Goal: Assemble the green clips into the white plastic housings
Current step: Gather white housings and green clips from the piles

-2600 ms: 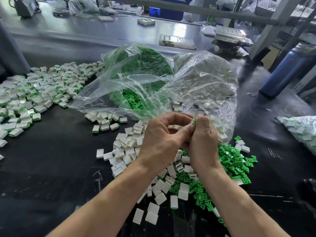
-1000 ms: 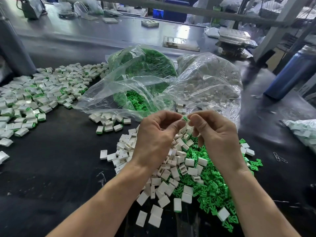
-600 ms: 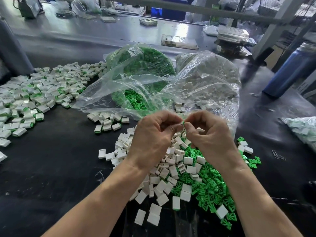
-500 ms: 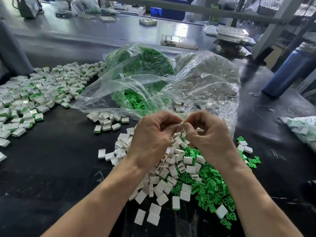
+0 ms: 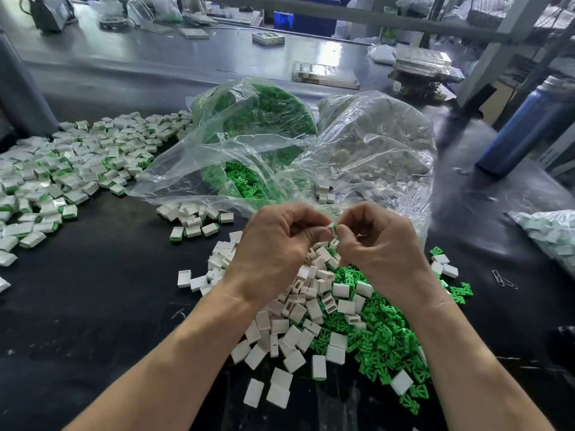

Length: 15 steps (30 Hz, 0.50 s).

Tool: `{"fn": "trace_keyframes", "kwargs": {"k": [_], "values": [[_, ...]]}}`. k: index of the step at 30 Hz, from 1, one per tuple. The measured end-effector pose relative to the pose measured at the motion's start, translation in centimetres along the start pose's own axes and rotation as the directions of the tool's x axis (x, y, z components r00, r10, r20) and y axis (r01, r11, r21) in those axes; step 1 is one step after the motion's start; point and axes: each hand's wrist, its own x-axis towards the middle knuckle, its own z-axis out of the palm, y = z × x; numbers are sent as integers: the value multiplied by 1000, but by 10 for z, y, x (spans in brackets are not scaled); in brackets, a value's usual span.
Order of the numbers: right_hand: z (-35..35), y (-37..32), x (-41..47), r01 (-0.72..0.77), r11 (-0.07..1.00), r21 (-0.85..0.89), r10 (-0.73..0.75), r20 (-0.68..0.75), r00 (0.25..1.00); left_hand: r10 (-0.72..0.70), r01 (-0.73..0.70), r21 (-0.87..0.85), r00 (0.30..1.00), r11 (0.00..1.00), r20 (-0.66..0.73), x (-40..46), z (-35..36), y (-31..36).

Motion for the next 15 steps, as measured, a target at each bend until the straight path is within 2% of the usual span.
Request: {"fn": "trace_keyframes", "kwargs": {"k": [11,15], "values": [[-2,1,0,6,999,-32,-5,18,1000,-10,10,24,1000,1000,6,0,-3,3],[-1,-1,-1,7,1000,28,-8,49,999,-29,29,-2,999,1000,17,0,-7,6]]}}
